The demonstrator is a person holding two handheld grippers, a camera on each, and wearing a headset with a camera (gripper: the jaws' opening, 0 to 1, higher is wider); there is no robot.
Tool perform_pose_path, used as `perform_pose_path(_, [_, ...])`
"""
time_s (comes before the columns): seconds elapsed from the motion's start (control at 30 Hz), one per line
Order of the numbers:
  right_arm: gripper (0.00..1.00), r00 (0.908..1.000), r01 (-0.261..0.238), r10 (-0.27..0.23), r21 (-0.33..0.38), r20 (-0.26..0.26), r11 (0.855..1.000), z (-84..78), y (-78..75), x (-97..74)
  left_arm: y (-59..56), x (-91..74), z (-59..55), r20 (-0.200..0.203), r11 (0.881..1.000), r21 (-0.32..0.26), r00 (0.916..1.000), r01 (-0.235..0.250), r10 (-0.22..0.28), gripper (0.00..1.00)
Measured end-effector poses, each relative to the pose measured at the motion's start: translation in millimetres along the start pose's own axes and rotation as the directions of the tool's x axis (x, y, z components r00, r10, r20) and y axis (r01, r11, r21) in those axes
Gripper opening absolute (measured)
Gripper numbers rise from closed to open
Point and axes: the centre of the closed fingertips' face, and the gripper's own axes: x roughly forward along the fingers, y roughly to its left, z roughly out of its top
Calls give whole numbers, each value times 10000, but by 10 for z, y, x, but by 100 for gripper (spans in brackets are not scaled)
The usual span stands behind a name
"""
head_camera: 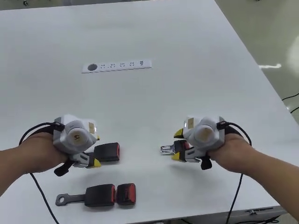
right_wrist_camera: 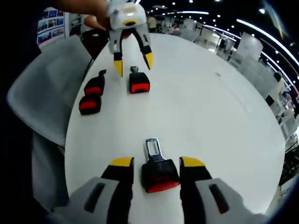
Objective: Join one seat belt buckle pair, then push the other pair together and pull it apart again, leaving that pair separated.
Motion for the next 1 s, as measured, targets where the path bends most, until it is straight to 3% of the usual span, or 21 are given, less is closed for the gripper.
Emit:
perform_pose_path(0.13, [40, 9999, -117, 117, -12, -20, 9999, -62, -62, 6, -23, 112, -76, -433, 9994, 222, 9987, 277, -267, 48])
perform_pose_path(0.27, [38, 9988, -447, 443, -193, -195, 9988, -102, -39, 49, -31, 192, -116, -588, 9981, 336, 9970, 525, -504, 48])
perform_pose_path(0.4, [36, 9966, -758, 750, -249, -344, 9968, -144, -11, 85, 8, 217, -106, -604, 9983, 218, 9968, 532, -518, 45])
perform_pose_path(0.57, [35, 9943, -942, 919, -421, -546, 9947, -205, -8, 130, 2, 247, -100, -700, 9967, 360, 9950, 733, -707, 33])
perform_pose_path(0.7, [33, 9913, -1148, 1085, -864, -745, 9896, -217, 1, 132, 10, 251, -104, -634, 9968, 350, 9956, 716, -692, 33])
perform_pose_path(0.87, [32, 9900, -1293, 1243, -771, -664, 9886, -224, -3, 132, -16, 239, -79, -438, 9965, 195, 9958, 809, -799, 32])
perform_pose_path(1.0, [32, 9905, -1254, 1208, -724, -651, 9895, -226, 1, 134, -22, 237, -79, -517, 9962, 214, 9952, 841, -829, 32])
